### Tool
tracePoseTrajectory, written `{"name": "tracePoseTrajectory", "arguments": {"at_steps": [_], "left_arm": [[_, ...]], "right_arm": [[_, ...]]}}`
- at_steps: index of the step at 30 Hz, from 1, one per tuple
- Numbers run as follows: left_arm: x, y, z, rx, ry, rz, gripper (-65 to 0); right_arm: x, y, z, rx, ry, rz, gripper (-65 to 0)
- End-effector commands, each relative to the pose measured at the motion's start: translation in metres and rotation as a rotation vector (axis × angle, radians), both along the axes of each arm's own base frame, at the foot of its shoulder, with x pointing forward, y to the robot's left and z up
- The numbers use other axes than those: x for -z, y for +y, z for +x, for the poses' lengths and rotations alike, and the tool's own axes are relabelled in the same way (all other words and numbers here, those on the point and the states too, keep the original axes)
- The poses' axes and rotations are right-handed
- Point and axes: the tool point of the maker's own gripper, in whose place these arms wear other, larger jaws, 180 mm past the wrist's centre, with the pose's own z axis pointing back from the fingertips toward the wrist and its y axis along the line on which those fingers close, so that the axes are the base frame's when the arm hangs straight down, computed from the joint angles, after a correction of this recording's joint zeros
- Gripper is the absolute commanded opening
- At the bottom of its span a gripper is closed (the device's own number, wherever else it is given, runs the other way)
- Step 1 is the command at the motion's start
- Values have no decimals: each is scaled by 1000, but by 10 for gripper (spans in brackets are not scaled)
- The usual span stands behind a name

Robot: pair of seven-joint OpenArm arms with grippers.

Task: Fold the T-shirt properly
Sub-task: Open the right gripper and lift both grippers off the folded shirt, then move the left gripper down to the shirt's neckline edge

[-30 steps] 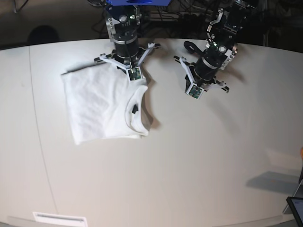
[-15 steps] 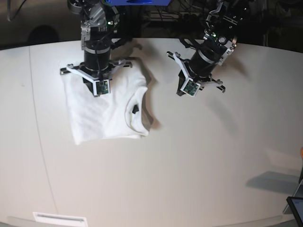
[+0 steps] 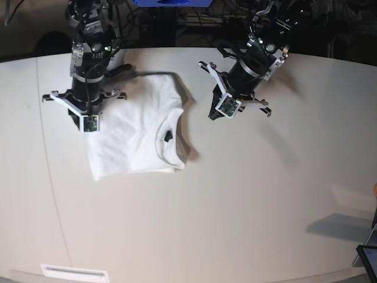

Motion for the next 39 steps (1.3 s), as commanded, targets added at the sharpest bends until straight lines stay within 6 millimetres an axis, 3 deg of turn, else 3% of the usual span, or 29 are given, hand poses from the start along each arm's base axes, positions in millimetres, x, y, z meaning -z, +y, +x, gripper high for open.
{"name": "tracePoseTrajectory", "arguments": {"at_steps": [1,11,13,16,19,23,26,31,39], "left_arm": [[-9,1,4,4,-37,-6,-650],[-9,2,5,2,-35,-4,-650],[-9,2,5,2,-35,-4,-650],[-9,2,5,2,-35,-4,-650],[-11,0,6,1,-42,-13,-650],[-21,-9,13,9,-70,-40,-650],[-23,-13,14,2,-75,-57,-650],[-25,-31,17,43,-82,-72,-650],[-16,-21,43,21,-87,-42,-650]], "right_arm": [[-2,4,-1,-4,-22,2,-647],[70,22,-27,-54,110,-4,-647],[76,23,-29,-62,116,-9,-647],[66,22,-26,-60,89,-7,-647],[36,21,-18,-52,10,5,-647],[-14,2,-7,1,-123,3,-647],[-23,-22,-2,56,-148,-23,-647],[1,-53,-2,128,-66,-63,-647],[26,-67,-12,96,42,-80,-647]]}}
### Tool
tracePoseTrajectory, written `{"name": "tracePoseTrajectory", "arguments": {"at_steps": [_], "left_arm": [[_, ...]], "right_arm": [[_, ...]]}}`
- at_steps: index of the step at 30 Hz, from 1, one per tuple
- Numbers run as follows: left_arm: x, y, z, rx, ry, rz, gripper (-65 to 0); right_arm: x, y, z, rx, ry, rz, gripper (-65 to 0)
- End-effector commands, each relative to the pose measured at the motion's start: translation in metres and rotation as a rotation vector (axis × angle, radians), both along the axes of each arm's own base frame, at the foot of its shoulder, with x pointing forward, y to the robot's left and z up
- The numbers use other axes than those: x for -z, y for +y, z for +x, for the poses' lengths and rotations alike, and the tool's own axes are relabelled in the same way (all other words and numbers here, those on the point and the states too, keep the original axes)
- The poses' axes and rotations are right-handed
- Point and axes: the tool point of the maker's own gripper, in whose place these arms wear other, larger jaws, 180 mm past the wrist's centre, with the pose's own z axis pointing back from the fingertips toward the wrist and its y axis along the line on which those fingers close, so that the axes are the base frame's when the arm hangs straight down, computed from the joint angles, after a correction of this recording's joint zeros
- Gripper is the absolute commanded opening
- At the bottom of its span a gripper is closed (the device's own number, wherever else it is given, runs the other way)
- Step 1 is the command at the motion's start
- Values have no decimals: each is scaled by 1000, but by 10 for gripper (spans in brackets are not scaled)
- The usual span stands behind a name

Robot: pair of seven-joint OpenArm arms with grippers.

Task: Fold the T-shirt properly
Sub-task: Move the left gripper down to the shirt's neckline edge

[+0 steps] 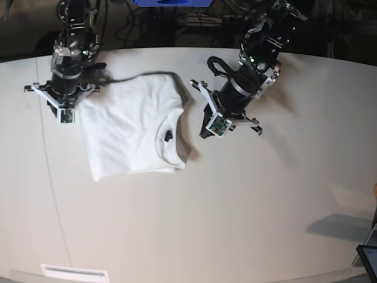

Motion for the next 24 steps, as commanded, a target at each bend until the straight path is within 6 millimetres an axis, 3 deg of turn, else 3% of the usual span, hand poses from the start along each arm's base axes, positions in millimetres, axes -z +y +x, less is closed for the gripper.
{"name": "tracePoseTrajectory", "arguments": {"at_steps": [1,10,13,24], "left_arm": [[-7,0,7,0,-33,-11,-650],[27,16,31,-47,28,41,-650],[29,18,40,-49,26,52,-650],[29,15,80,-101,82,-81,-650]], "right_arm": [[-9,-1,4,-8,-38,-16,-647],[9,2,-8,-15,22,-10,-647],[13,2,-17,-16,42,-8,-647],[31,53,-33,-136,102,52,-647]]}}
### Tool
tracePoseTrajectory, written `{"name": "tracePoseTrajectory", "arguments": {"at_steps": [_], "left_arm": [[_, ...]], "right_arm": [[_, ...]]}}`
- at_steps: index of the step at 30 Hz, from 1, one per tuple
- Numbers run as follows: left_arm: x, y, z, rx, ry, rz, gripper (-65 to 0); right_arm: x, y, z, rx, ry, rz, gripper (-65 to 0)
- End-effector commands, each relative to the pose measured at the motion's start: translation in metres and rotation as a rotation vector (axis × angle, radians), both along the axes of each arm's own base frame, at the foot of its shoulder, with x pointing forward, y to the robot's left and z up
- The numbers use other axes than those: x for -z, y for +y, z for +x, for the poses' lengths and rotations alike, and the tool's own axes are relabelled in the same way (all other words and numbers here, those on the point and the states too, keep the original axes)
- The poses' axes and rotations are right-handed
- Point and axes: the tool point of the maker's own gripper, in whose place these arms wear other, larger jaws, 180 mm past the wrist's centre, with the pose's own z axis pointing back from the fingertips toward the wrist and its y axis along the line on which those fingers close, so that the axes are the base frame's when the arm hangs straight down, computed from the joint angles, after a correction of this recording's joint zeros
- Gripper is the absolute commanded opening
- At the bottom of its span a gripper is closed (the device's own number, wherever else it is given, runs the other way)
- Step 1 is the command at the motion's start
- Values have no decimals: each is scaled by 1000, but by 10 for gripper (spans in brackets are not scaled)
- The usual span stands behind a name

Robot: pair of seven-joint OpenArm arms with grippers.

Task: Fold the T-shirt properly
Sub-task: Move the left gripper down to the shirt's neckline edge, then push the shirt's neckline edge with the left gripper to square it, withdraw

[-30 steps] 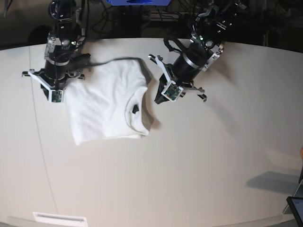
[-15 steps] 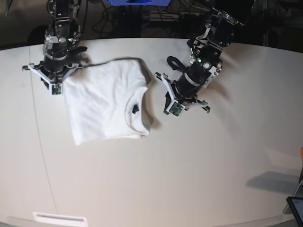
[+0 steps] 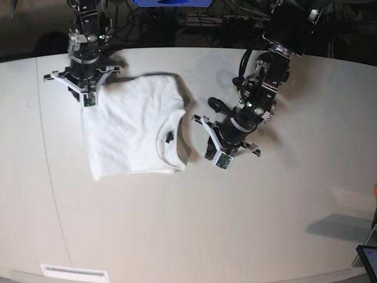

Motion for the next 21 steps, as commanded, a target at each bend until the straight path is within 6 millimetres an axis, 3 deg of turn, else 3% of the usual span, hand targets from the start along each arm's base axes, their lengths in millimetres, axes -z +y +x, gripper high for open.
{"name": "tracePoseTrajectory", "arguments": {"at_steps": [1,8,12,16,21], "left_arm": [[-16,-3,14,-1,-53,-23,-650],[1,-45,27,120,-15,27,-650],[8,-53,48,110,4,38,-650],[6,-69,72,135,7,74,-650],[-1,-106,91,249,-1,69,-650]], "right_arm": [[-2,8,-4,-19,-4,11,-647],[6,25,-22,-11,33,52,-647],[8,28,-27,-11,44,59,-647],[11,50,-34,-64,63,87,-647],[13,83,-40,-134,78,134,-647]]}}
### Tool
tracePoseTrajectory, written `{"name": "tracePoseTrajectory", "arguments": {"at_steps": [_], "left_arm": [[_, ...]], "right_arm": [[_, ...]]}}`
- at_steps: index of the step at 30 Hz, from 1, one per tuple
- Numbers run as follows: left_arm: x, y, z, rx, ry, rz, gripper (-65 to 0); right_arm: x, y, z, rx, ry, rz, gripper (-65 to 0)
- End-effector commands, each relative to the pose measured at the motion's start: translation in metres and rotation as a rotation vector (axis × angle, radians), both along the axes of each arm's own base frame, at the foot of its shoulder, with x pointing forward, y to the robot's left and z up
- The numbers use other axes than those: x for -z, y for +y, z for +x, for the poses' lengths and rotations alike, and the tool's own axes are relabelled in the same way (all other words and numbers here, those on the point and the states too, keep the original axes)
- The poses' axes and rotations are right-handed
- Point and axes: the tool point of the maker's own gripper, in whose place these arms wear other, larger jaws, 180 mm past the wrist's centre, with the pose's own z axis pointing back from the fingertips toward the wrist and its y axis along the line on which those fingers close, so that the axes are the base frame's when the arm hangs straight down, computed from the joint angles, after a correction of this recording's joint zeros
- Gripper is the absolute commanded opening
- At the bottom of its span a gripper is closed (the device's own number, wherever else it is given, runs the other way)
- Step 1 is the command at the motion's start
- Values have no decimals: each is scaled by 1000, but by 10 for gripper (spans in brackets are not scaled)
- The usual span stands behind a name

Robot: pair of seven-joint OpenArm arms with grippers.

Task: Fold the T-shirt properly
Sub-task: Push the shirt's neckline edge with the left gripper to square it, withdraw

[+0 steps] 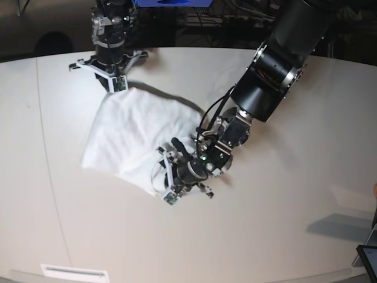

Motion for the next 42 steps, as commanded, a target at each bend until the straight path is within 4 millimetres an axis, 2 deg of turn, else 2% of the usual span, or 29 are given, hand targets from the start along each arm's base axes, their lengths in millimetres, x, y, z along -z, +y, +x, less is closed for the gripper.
{"name": "tracePoseTrajectory", "arguments": {"at_steps": [1,8,13,14,17,20,24,26,28,31,34,38,41,42], "left_arm": [[-18,-13,14,20,-43,-38,-650],[-16,-47,32,31,-44,-104,-650],[-33,-77,41,83,-68,-166,-650],[-38,-76,44,89,-77,-171,-650],[-56,-78,56,98,-123,-192,-650],[-85,-81,74,104,-200,-218,-650],[-128,-80,99,106,-279,-222,-650],[-139,-81,104,108,-289,-215,-650],[-141,-79,101,115,-278,-188,-650],[-141,-66,84,135,-296,-184,-650],[-158,-45,67,87,-320,-248,-650],[-169,0,30,-11,-333,-286,-650],[-165,17,-6,-7,-340,-265,-650],[-158,23,-19,-5,-330,-256,-650]], "right_arm": [[9,17,-15,-27,67,52,-647],[5,54,-20,-109,67,105,-647],[-1,76,-16,-158,50,134,-647],[-1,81,-17,-171,51,141,-647],[-5,98,-20,-209,47,167,-647],[-9,112,-24,-239,43,188,-647],[-8,111,-26,-239,48,187,-647],[-7,99,-23,-213,42,165,-647],[-10,64,-10,-95,6,120,-647],[-16,10,0,55,-35,48,-647],[-16,-17,-6,116,-30,14,-647],[-19,-41,-6,167,-40,-22,-647],[-31,-59,8,200,-89,-46,-647],[-37,-64,12,212,-111,-53,-647]]}}
